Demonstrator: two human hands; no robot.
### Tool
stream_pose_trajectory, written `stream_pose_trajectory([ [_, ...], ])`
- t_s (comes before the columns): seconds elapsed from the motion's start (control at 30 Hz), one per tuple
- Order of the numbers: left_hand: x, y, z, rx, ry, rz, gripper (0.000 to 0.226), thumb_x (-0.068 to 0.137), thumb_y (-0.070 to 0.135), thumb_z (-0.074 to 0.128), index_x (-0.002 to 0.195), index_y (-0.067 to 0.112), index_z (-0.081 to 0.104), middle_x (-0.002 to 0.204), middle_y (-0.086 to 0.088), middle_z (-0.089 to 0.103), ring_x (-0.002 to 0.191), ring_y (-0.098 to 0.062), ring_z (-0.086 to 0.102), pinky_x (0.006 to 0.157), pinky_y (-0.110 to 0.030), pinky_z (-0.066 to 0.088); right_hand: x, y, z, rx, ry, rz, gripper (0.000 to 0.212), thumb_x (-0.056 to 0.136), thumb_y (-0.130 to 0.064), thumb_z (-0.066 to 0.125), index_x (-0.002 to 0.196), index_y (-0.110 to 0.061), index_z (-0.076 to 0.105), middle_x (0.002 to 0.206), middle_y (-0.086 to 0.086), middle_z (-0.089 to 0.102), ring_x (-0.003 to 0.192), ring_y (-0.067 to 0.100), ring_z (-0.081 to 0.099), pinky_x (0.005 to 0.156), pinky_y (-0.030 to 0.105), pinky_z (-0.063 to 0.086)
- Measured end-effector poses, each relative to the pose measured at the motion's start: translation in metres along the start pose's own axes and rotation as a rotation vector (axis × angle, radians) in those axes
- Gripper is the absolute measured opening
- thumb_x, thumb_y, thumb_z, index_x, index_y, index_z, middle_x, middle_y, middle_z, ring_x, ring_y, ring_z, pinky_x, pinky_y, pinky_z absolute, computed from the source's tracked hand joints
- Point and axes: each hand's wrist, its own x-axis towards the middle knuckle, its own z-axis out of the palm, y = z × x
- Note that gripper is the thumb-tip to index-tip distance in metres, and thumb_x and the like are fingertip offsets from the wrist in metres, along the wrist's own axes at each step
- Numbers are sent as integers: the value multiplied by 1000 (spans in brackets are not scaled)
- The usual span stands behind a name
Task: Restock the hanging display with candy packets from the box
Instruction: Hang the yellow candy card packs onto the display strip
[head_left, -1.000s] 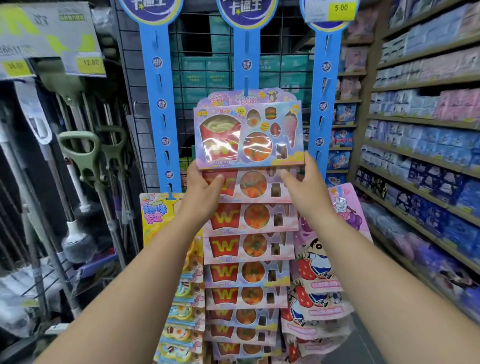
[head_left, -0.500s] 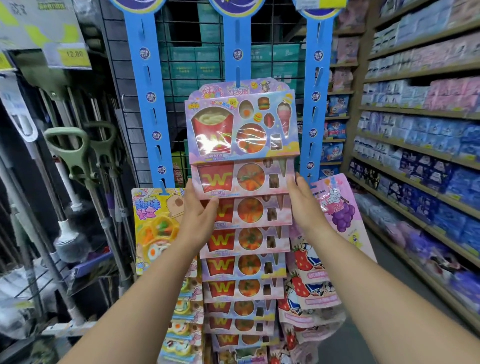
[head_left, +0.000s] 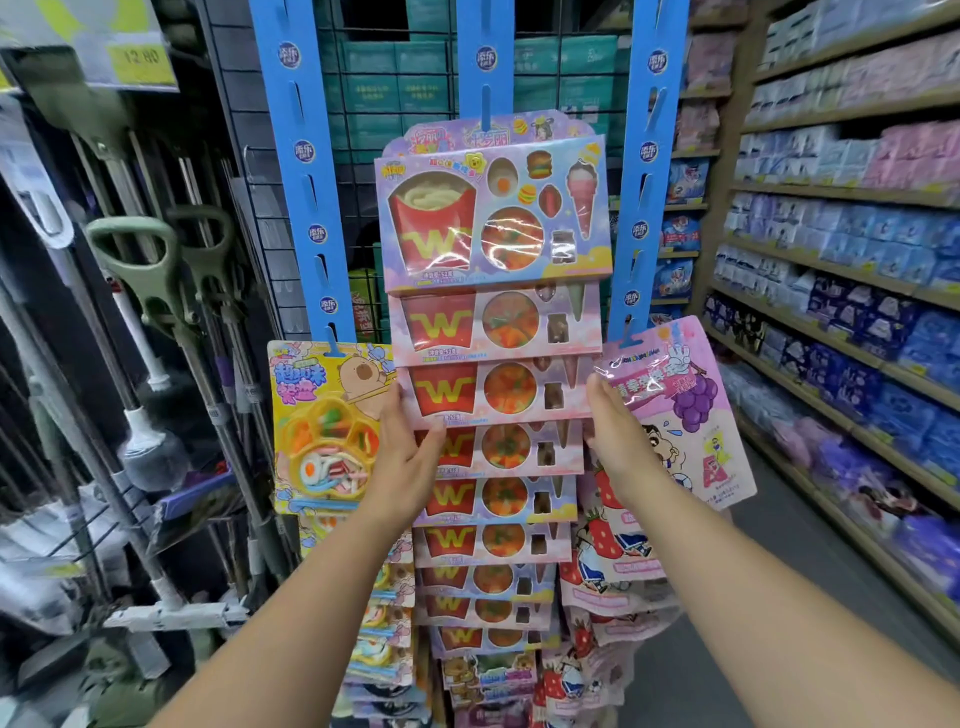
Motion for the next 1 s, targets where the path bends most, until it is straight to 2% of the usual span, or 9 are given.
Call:
stream_pose_trajectory([
  [0.07,-6,-9,2,15,-11,-14,75,83,60,48,146,43,10,154,5,25,142,-16,26,115,-48,30,-4,10,1,-5,-7,31,61,94,-60,22,149,-33,19,157,-9,20,144,18,21,117,47,20],
  [0.17,-17,-10,8,88,11,0,72,96,33,49,152,24,4,155,2,16,144,-14,15,117,-32,12,-9,20,6,5,1,45,62,94,-60,22,149,-32,17,157,-10,18,145,15,18,118,45,18],
  [0.23,-17,-11,11,118,40,-9,72,98,27,47,153,19,1,156,1,12,144,-13,10,115,-30,11,-11,23,9,13,-1,40,60,96,-57,22,150,-31,16,158,-9,17,145,15,16,118,42,16],
  [0.37,-13,-16,11,99,43,-24,72,99,29,45,153,18,-1,158,2,8,146,-14,6,119,-36,11,-10,25,10,-3,-3,23,56,98,-54,21,149,-32,17,157,-11,18,145,14,16,115,37,16],
  [0.47,-18,-26,7,95,29,-1,67,99,31,43,152,18,4,153,2,13,144,-14,10,118,-35,13,-11,36,8,22,-11,18,59,94,-60,22,148,-35,21,156,-12,21,144,13,20,118,41,18],
  [0.63,-35,-48,14,38,28,-144,79,88,49,42,151,15,9,152,3,13,144,-22,19,118,-46,23,-28,77,17,-6,13,105,68,89,-68,25,146,-31,29,153,-7,29,141,18,30,116,45,24],
  [0.77,-37,-56,21,5,9,-205,65,99,38,40,152,17,9,154,2,13,145,-22,18,118,-48,23,-34,87,22,-1,16,161,56,98,-51,22,147,-25,27,153,-4,28,142,16,25,115,36,20],
  [0.87,-34,-53,26,27,8,-216,65,100,37,38,153,17,6,158,0,9,147,-20,9,120,-44,15,-29,86,24,42,4,178,57,96,-56,22,147,-30,26,154,-6,28,142,17,27,117,42,22],
  [1.0,-31,-52,31,-3,20,-239,65,100,35,39,153,17,5,159,1,9,147,-19,11,120,-40,16,-27,87,24,22,13,196,60,94,-60,22,147,-31,27,154,-6,29,142,18,27,117,45,23],
])
